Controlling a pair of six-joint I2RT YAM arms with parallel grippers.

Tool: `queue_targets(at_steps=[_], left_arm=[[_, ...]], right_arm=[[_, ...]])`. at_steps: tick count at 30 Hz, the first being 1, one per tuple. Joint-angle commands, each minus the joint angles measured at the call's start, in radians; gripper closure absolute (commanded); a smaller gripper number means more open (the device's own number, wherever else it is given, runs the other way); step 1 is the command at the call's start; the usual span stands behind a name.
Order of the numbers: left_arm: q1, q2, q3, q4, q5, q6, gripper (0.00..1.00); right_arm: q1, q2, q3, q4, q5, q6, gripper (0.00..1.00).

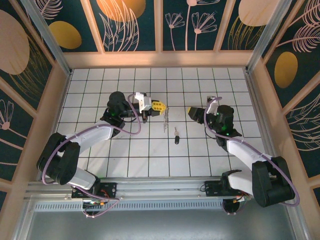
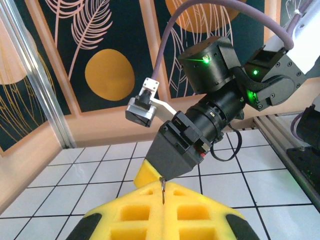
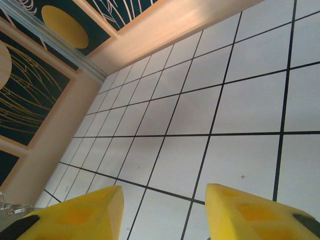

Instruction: Put the keys on the keyring

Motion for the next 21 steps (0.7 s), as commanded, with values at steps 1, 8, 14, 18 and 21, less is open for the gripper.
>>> queue_targets(at_steps=[1,8,14,18,21], left_arm=[[-0.004,0.025,0.033,0.052,0.033,0.038,1.0],[-0.004,0.063,0.091,-0.009,0.05,0.028,1.0],[-0.004,0.098,0.214,-0.184,0.028,-0.061,1.0],[-0.005,0.113,0.27,-0.27,0.028,-0.082,1.0],[-0.003,0.116,0.289,-0.3,0.05,-0.092,1.0]], right_arm=[[-0.005,0.007,-0.015,0.044,0.01,-0.032,0.53],[-0.004,0.023,0.031,0.083,-0.096,-0.07,0.53],[-0.006,0.009,0.049,0.18,-0.186,-0.057,0.55],[-0.005,0.003,0.061,0.248,-0.253,-0.034,0.57],[-0.005,-0.015,0.077,0.262,-0.293,-0.032,0.57]])
